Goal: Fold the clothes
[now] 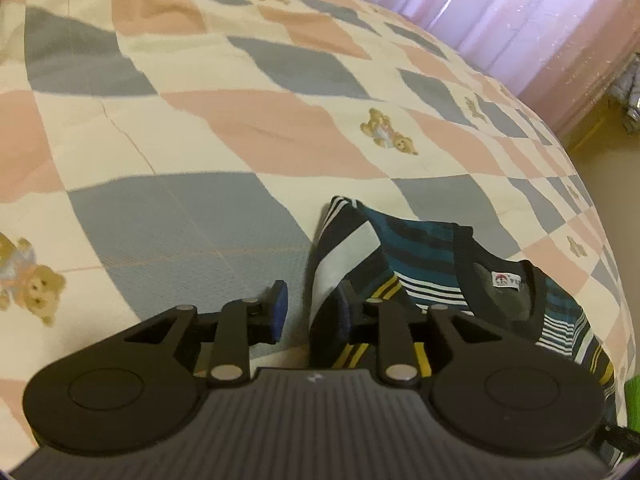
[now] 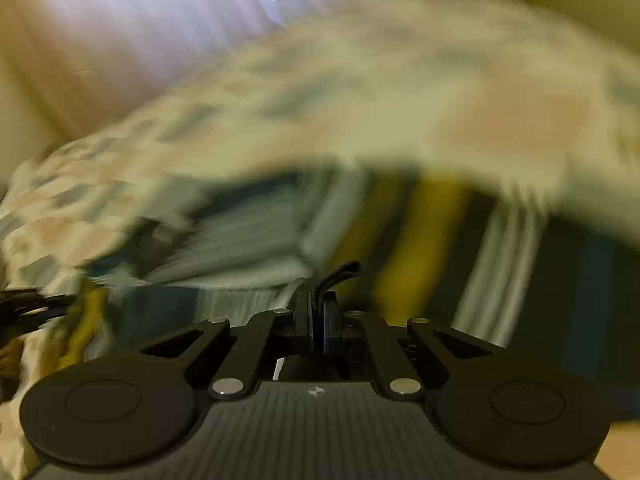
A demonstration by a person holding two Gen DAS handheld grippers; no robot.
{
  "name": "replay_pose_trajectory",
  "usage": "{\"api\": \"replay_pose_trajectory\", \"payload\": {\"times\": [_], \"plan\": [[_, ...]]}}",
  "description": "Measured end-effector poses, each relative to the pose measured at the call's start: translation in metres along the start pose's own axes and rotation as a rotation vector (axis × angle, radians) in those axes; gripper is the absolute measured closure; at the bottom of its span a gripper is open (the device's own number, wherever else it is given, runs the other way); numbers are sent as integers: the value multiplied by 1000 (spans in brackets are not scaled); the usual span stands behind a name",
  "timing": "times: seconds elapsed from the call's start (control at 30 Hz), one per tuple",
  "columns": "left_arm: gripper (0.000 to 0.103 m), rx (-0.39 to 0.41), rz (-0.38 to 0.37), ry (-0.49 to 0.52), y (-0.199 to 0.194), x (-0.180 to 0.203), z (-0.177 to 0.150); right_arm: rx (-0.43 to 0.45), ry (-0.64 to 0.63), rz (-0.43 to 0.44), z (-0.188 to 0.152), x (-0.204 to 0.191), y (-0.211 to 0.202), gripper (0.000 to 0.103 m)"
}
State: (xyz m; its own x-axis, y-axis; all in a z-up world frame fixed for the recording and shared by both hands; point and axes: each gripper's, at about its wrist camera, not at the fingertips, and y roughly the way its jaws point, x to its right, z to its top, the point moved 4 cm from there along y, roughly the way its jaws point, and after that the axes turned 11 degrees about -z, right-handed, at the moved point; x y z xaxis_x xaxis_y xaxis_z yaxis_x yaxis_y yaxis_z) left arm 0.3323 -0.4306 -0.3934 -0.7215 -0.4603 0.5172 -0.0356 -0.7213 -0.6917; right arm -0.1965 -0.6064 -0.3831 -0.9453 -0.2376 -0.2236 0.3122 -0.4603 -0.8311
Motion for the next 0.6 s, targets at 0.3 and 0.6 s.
{"api": "replay_pose_trajectory", "payload": {"times": [0.3,0.6], "plan": [[78,11,-67,11,-13,19,-1,380,-229,325,41,-102,-102,98],[78,-32,-130,83,-11,55,-30,67,-217,-40,27,-53,-3,99]]}}
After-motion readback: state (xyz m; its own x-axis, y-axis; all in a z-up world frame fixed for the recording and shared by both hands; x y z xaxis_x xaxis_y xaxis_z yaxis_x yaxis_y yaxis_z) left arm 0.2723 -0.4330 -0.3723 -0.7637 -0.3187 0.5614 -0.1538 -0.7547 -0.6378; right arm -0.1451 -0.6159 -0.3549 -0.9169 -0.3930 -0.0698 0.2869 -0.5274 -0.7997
